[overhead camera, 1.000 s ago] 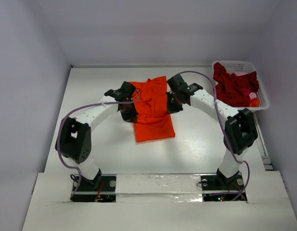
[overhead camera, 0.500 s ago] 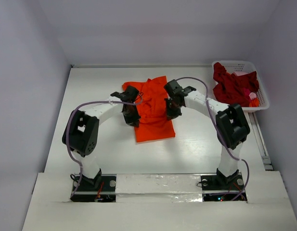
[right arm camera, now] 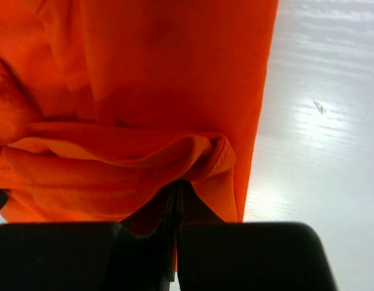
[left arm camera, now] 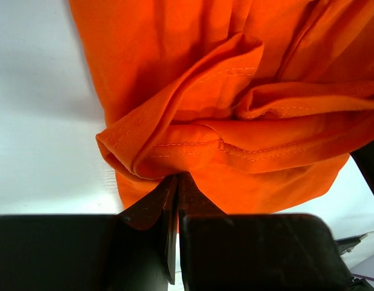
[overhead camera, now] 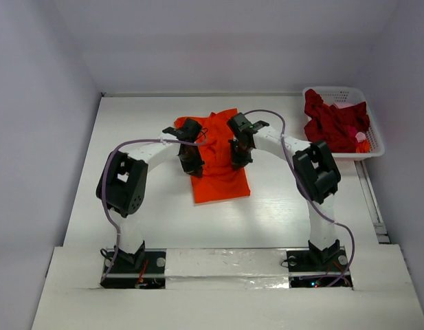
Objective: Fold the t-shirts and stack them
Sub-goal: Fold the tshirt
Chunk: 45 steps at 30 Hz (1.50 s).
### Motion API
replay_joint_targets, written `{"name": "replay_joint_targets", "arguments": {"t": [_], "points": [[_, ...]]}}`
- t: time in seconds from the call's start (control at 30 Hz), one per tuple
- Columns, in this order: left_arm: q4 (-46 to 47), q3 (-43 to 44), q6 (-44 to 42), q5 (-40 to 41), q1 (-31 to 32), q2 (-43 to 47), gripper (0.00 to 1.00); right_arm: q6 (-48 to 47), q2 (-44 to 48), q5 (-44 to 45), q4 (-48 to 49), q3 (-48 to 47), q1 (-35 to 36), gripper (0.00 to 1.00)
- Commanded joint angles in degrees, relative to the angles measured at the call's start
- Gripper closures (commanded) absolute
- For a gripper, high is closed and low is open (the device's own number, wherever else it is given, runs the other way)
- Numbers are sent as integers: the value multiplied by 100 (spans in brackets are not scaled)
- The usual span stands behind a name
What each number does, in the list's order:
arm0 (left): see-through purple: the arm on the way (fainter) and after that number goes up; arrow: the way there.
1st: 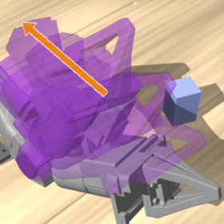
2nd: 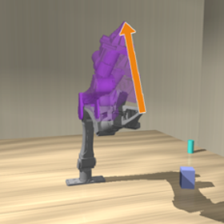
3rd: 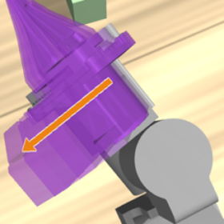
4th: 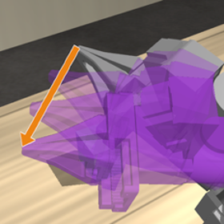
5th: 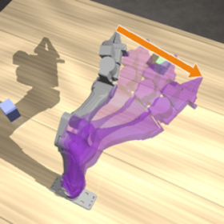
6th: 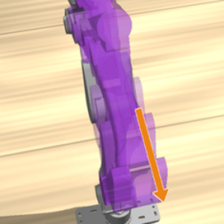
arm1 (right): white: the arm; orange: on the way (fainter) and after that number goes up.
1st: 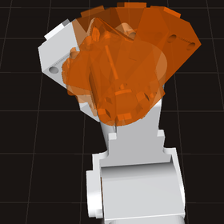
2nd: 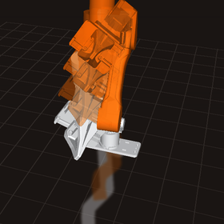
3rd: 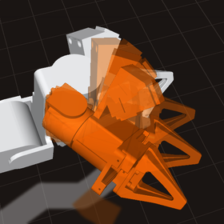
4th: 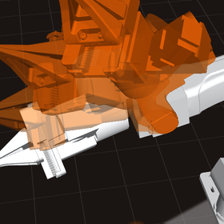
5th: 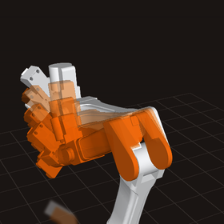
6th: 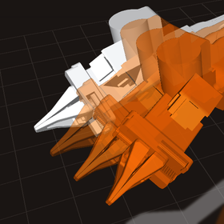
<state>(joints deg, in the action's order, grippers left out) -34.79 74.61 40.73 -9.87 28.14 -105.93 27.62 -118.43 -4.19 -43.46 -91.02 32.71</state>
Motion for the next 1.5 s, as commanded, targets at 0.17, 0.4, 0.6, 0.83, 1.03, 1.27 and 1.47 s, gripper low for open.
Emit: {"name": "replay_joint_targets", "arguments": {"t": [0.17,0.4,0.6,0.83,1.03,1.27,1.47], "points": [[-20,212,-56,-6,-28,-85,100,-160,-285,-47,-101,-626,43,100],[-54,308,-127,2,-142,-147,100,-213,-400,14,-180,-899,43,100],[-55,388,-171,29,-247,-209,100,-283,-251,154,-189,-944,43,100],[-81,449,-215,20,-309,-235,100,-336,-356,155,-215,-1058,43,100],[-63,449,-232,20,-414,-261,100,-318,56,-91,-215,-856,43,100],[-46,581,-206,29,-476,-340,100,-318,347,-223,-57,-188,95,100],[-37,721,-171,20,-529,-428,100,-274,435,-249,83,14,148,100]]}}
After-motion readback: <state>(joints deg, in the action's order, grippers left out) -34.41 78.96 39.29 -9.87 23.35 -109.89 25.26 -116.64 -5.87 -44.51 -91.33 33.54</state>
